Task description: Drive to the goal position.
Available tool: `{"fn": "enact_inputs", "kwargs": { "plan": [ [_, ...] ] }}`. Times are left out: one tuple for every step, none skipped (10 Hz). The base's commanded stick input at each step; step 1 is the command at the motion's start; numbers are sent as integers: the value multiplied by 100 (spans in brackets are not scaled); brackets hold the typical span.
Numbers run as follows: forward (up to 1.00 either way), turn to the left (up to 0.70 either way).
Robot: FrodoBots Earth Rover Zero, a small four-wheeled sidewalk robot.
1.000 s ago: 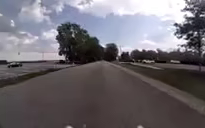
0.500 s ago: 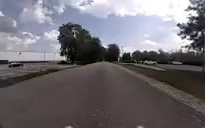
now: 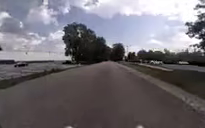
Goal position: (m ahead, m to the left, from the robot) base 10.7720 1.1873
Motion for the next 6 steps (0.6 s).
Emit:
{"fn": "enact_inputs", "kwargs": {
  "plan": [
    [70, 0],
    [70, 0],
    [70, 0],
    [70, 0],
    [70, 0],
    [70, 0]
  ]
}}
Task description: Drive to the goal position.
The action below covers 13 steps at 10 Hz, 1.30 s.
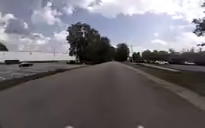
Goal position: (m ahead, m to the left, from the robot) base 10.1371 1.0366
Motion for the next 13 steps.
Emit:
{"fn": "enact_inputs", "kwargs": {
  "plan": [
    [70, 0],
    [70, -6],
    [70, -35],
    [70, -35],
    [70, -35],
    [70, -18],
    [70, 0],
    [70, 0],
    [70, 0],
    [70, 0],
    [70, 0],
    [70, 0],
    [70, 0]
  ]
}}
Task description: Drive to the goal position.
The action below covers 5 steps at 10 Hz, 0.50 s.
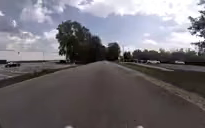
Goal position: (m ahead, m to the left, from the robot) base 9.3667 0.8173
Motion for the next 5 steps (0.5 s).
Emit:
{"fn": "enact_inputs", "kwargs": {
  "plan": [
    [70, 0],
    [70, 0],
    [70, 0],
    [70, 0],
    [70, 0]
  ]
}}
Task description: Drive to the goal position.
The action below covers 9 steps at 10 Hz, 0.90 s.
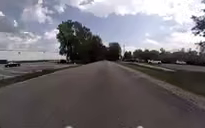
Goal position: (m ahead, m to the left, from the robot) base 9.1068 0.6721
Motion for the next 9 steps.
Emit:
{"fn": "enact_inputs", "kwargs": {
  "plan": [
    [70, 0],
    [70, 0],
    [70, 0],
    [70, 0],
    [70, 0],
    [70, 0],
    [70, 0],
    [70, 0],
    [70, 0]
  ]
}}
